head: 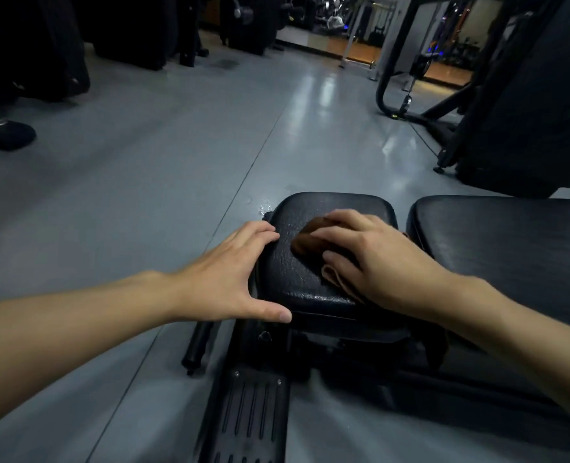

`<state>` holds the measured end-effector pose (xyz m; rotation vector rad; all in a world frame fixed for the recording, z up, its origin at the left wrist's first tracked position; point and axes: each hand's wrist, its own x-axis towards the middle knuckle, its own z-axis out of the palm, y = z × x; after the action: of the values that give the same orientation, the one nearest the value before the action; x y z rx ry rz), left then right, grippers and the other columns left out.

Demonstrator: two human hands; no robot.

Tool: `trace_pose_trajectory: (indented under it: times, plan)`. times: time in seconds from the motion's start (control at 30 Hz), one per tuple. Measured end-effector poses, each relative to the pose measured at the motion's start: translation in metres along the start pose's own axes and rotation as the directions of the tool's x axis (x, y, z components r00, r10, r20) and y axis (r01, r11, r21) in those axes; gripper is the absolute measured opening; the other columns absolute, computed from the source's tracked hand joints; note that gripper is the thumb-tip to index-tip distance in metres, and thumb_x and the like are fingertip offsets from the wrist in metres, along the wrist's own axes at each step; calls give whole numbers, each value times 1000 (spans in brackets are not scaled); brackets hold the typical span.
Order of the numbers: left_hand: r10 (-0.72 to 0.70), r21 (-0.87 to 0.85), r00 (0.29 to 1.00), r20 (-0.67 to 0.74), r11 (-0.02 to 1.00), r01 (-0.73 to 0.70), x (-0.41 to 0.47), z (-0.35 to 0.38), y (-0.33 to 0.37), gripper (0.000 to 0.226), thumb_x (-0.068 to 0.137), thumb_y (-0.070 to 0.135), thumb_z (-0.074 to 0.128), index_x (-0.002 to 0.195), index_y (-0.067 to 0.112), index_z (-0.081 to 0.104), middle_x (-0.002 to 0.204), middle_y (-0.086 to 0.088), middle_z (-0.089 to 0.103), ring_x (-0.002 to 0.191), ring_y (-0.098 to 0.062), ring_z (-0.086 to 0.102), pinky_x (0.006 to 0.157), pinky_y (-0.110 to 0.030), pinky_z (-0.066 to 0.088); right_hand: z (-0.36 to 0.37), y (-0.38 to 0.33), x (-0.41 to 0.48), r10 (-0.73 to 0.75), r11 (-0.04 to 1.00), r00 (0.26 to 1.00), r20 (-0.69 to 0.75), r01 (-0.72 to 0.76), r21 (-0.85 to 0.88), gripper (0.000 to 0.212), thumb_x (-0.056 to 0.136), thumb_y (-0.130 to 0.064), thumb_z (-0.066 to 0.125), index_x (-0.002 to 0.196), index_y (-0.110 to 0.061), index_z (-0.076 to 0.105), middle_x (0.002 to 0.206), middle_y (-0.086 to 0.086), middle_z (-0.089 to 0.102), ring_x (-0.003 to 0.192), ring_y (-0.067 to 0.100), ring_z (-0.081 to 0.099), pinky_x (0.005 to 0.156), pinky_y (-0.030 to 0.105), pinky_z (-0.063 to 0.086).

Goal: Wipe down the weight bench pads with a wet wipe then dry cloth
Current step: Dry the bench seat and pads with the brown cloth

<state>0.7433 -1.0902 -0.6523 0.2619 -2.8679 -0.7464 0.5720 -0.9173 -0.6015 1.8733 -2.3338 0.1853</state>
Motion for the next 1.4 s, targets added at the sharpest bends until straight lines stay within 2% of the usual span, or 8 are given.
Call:
trace_pose_trajectory:
  times: [0.13,0.3,0.57,0.73,0.87,1.0,1.23,1.4]
  plan:
    - [-18,-32,1000,-14,999,17,2,-1,0,120,57,71,79,151,22,23,151,19,16,137,3,23,109,-14,22,19,40,70,116,992,993,10,-116,-44,39,97,-43,45,133,-31,56,140,3,48,116,39,54,96,50,46]
    - [-49,-79,999,-16,996,47,2,-3,2,121,53,67,84,151,23,27,148,19,26,136,2,27,108,-16,27,35,53,120,230,972,973,29,-229,-43,38,97,-42,44,132,-34,56,130,7,51,112,42,53,95,49,45]
    - [-136,-158,990,-49,979,126,-2,5,3,146,48,66,85,155,18,-2,155,21,-4,144,-5,14,110,-15,18,17,-12,36,-58,998,997,50,60,-31,50,91,-52,31,133,-37,53,137,-3,48,101,34,56,90,49,48]
    - [-154,-207,986,-63,969,138,-4,9,2,152,47,67,85,155,17,-9,156,22,-13,149,-9,1,121,-32,17,-2,-41,-14,-200,978,975,93,204,-38,43,94,-51,35,134,-40,50,140,-8,44,102,26,53,84,44,49]
    - [-175,-196,982,-66,968,159,-3,11,-1,154,49,66,85,153,18,-18,156,21,-21,147,-4,-9,120,-25,8,13,-29,30,-96,995,994,44,95,12,46,91,-54,34,132,-42,53,137,-12,46,105,28,53,90,46,47]
    - [-197,-223,977,-75,959,176,-4,14,-2,156,46,70,84,152,23,-21,153,26,-24,146,-1,-13,119,-24,8,33,-13,104,183,980,983,30,-180,-86,39,98,-46,42,135,-39,53,134,1,47,114,37,48,99,47,41]
    - [-122,-179,991,-53,978,111,0,6,-2,132,49,68,84,154,16,22,153,18,18,138,4,21,103,-4,14,13,42,71,292,946,955,-49,-296,-129,35,94,-44,51,127,-37,59,132,4,51,106,42,53,94,47,46]
    - [-116,-210,992,-56,972,102,-2,9,-3,131,50,65,85,154,15,22,155,17,19,137,4,23,101,-1,14,4,56,45,448,877,887,-112,-460,-136,33,97,-36,51,127,-29,62,128,11,50,99,47,51,93,50,46]
